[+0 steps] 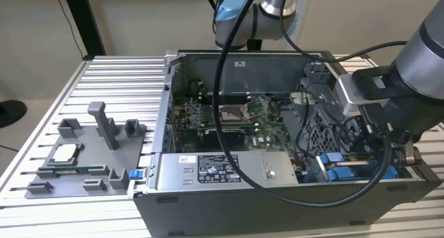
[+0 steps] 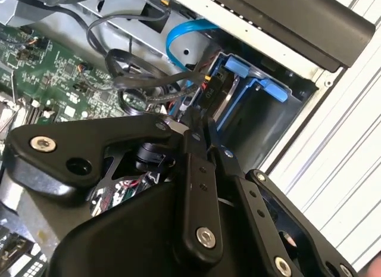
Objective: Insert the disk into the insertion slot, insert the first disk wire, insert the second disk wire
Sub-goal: 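Insert the second disk wire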
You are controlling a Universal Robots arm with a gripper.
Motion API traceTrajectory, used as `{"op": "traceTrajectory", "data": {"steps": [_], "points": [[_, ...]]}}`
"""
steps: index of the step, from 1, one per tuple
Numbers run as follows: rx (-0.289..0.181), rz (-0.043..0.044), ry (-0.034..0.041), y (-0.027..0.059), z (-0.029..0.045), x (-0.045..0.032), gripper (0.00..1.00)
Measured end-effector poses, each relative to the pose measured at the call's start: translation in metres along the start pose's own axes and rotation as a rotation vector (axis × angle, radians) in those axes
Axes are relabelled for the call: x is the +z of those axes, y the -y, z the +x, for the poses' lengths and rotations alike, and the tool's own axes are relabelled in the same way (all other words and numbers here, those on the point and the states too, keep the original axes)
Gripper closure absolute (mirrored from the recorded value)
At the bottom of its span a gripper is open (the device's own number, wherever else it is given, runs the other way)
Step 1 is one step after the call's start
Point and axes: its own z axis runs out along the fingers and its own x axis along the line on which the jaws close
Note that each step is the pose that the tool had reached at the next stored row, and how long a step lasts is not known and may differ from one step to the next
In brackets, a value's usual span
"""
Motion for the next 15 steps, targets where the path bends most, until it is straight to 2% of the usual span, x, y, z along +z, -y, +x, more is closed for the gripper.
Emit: {"op": "traceTrajectory", "data": {"steps": [9,15], "points": [[-0.009,0.0361,0.0028,0.0006,0.003,0.0045,1.0],[-0.01,0.038,0.0033,0.0007,0.003,0.0053,1.0]]}}
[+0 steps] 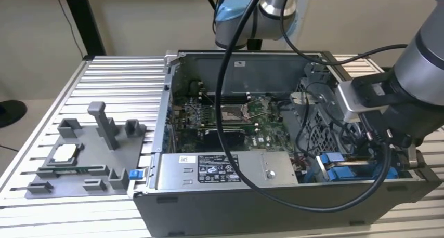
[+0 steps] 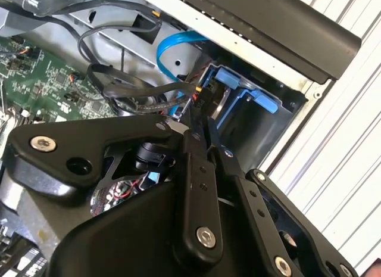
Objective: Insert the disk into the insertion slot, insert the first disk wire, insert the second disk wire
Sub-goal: 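Insert the second disk wire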
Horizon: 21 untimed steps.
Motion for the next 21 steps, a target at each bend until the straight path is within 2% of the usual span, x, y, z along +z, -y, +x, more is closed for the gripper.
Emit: {"op": "traceTrajectory", "data": {"steps": [4,11,21], "points": [[-0.001,0.0048,0.0,-0.0003,-0.0004,0.0006,1.0],[-0.001,0.0076,0.0,-0.0025,-0.0004,0.0013,1.0],[-0.003,0.0185,0.001,-0.0042,-0.0008,0.0043,1.0]]}}
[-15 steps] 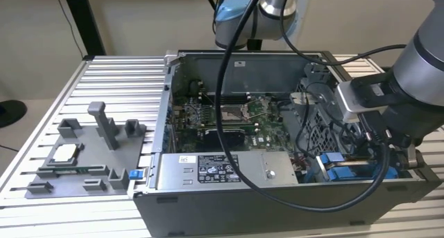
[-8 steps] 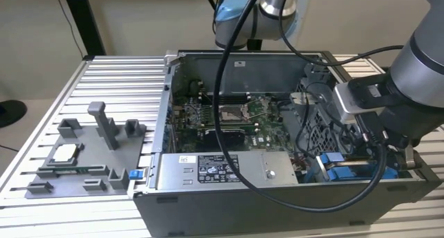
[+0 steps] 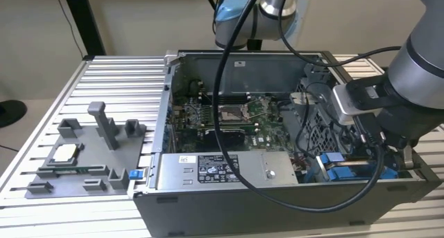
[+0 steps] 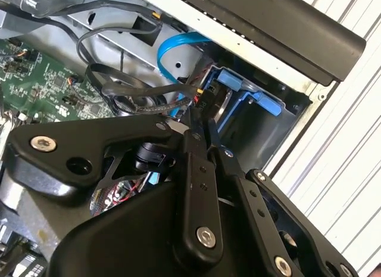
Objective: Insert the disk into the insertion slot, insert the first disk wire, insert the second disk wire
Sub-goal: 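Insert the second disk wire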
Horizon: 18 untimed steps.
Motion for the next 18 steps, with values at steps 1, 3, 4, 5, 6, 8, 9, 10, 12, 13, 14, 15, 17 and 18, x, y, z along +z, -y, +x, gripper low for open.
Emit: {"op": "traceTrajectory", "data": {"steps": [1,3,4,5,6,8,9,10,12,13,14,15,17,18], "points": [[0.0,0.001,0.0001,-0.0002,-0.0001,0.0004,1.0],[-0.001,0.0036,0.0002,-0.0006,-0.0001,0.0013,1.0],[-0.001,0.0049,0.0001,-0.0009,0.0,0.0019,1.0],[-0.001,0.0061,0.0001,-0.0011,0.0002,0.0027,1.0],[-0.002,0.0075,0.0003,-0.0015,0.0005,0.0038,1.0],[-0.003,0.0115,0.0,-0.0024,0.001,0.006,1.0],[-0.003,0.014,-0.0002,-0.0028,0.0013,0.0071,1.0],[-0.004,0.0159,-0.0003,-0.0031,0.0015,0.0079,1.0],[-0.004,0.0183,0.0006,-0.0038,0.0018,0.009,1.0],[-0.004,0.0198,0.0012,-0.0041,0.002,0.0095,1.0],[-0.005,0.0206,0.0013,-0.0042,0.002,0.0095,1.0],[-0.005,0.0208,0.0014,-0.0042,0.002,0.0094,1.0],[-0.004,0.0209,0.0067,-0.0046,0.0018,0.0094,0.0],[-0.003,0.021,0.0093,-0.0045,0.0015,0.0077,0.0]]}}
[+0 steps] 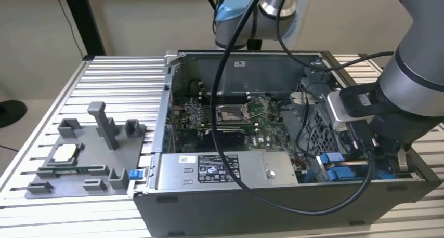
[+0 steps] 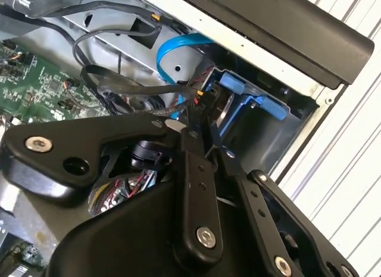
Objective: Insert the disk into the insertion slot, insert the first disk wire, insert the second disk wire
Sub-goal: 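Insert the second disk wire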
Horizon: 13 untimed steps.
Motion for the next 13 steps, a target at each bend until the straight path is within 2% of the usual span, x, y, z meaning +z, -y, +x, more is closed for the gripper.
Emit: {"op": "traceTrajectory", "data": {"steps": [13], "points": [[0.001,-0.0001,0.0001,0.0127,-0.0139,-0.0538,0.0]]}}
